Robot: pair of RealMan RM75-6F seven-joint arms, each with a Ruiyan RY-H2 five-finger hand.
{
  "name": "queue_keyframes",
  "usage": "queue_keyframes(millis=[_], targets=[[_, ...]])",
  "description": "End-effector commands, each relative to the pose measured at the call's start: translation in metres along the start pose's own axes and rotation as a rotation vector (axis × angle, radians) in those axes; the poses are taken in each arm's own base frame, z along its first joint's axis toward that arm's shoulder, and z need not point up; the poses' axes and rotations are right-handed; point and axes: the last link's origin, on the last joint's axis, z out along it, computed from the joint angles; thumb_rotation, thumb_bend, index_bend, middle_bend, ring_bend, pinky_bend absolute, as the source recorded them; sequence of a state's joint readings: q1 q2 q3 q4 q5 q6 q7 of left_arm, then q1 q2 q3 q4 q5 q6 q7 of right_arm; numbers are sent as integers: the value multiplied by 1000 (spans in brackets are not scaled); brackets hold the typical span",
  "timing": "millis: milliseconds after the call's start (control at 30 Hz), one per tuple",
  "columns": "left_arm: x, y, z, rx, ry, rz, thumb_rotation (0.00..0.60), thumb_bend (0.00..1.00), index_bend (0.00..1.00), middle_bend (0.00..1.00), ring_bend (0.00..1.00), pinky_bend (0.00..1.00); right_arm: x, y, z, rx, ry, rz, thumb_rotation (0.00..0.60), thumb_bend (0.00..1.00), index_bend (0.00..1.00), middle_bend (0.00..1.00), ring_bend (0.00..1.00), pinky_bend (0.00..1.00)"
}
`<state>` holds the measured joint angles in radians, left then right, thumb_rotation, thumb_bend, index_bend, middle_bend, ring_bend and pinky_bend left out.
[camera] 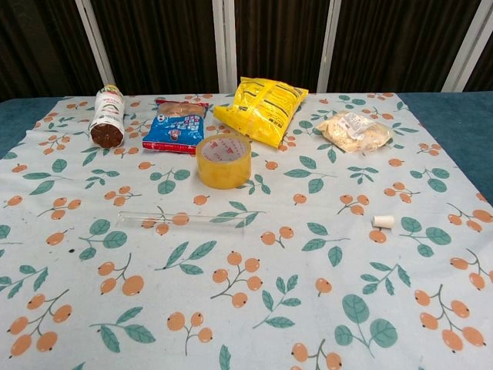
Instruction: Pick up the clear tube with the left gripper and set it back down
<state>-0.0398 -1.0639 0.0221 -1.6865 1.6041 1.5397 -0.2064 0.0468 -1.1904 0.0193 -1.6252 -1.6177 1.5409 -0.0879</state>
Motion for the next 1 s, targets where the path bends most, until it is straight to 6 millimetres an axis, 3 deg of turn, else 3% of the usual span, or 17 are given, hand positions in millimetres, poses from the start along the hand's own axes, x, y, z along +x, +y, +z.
queue_keyframes(millis=[33, 1000], targets=[[0, -1, 0, 1, -1, 1, 600, 182, 41, 0, 0, 0, 0, -1, 0, 2, 0, -2, 600, 322, 0, 0, 0, 0], [-2, 5, 3, -36, -17, 84, 600, 182, 42, 0, 0, 0, 0, -1, -1, -5, -2, 20, 600, 323, 0, 0, 0, 0]])
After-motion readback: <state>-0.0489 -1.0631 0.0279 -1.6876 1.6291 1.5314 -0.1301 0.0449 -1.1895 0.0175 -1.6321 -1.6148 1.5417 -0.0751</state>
